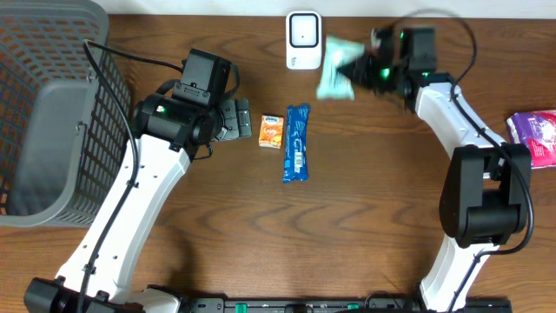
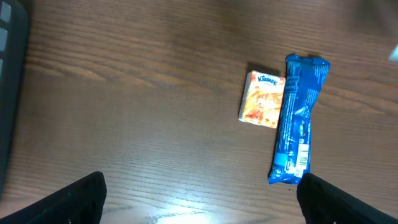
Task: Scan the item barcode
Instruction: 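Regrasp the green pack and hold it up toward the scanner, then carry the green pack right and place it beside the purple box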
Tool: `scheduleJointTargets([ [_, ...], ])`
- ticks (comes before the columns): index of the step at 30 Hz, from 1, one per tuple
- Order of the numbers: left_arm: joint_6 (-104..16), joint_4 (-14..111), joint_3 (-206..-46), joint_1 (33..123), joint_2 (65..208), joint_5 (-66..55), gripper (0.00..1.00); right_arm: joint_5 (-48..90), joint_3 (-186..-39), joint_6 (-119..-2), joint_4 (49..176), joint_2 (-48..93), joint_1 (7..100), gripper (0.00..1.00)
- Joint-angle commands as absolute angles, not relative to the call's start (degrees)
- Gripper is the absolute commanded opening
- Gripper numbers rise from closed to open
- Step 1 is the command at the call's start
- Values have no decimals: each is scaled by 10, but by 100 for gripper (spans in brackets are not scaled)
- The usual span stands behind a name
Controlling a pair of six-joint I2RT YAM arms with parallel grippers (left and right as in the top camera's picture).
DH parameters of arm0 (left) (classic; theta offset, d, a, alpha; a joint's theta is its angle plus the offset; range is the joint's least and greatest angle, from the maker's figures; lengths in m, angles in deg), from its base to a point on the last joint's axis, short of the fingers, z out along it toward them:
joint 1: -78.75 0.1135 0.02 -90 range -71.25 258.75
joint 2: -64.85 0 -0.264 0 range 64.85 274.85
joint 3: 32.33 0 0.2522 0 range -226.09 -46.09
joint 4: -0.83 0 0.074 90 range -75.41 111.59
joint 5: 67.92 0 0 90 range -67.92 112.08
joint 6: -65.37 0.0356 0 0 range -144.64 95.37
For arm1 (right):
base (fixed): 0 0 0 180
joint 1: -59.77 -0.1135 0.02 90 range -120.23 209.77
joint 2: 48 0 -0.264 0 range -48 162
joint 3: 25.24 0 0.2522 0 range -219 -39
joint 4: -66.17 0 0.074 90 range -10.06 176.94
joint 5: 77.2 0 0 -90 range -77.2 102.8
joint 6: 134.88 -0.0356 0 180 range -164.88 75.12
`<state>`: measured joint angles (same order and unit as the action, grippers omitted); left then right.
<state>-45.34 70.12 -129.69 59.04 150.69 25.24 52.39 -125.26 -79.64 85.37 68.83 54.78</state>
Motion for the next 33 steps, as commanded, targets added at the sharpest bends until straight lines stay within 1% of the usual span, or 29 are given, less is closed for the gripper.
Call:
scheduleJointTargets([
  [1,-448,703,-1299,592,1510,256,98,455,-1261,-952,777,688,524,1],
  [4,-448,703,-1299,592,1510,256,98,387,-1262,-1027,720,702,505,1],
  [7,-448,703,-1299,592,1510,256,98,380,-1286,-1073,654,742,486,1],
  [10,-448,703,-1299,592,1510,256,98,386,-1361,-1122,651,810,476,1],
  [13,-448,703,-1299,592,1510,256,98,417,-1445,-1132,652,869,473,1],
  [16,-448,703,-1299,592,1510,256,98,423,-1509,-1132,687,902,473,1],
  [18,-448,703,-1299,592,1510,256,98,423,-1527,-1116,718,906,473,1],
  [22,-448,703,-1299,592,1510,256,98,447,-1528,-1081,720,903,483,1],
  [27,-448,703,-1299,592,1510,256,98,499,-1530,-1071,741,885,528,1],
  [29,-448,703,-1299,592,1510,256,98,509,-1530,-1040,776,865,555,1],
  [32,-448,703,-1299,592,1510,256,98,490,-1530,-965,875,821,593,1],
  [33,-448,703,-1299,592,1510,256,98,444,-1530,-914,954,787,616,1],
])
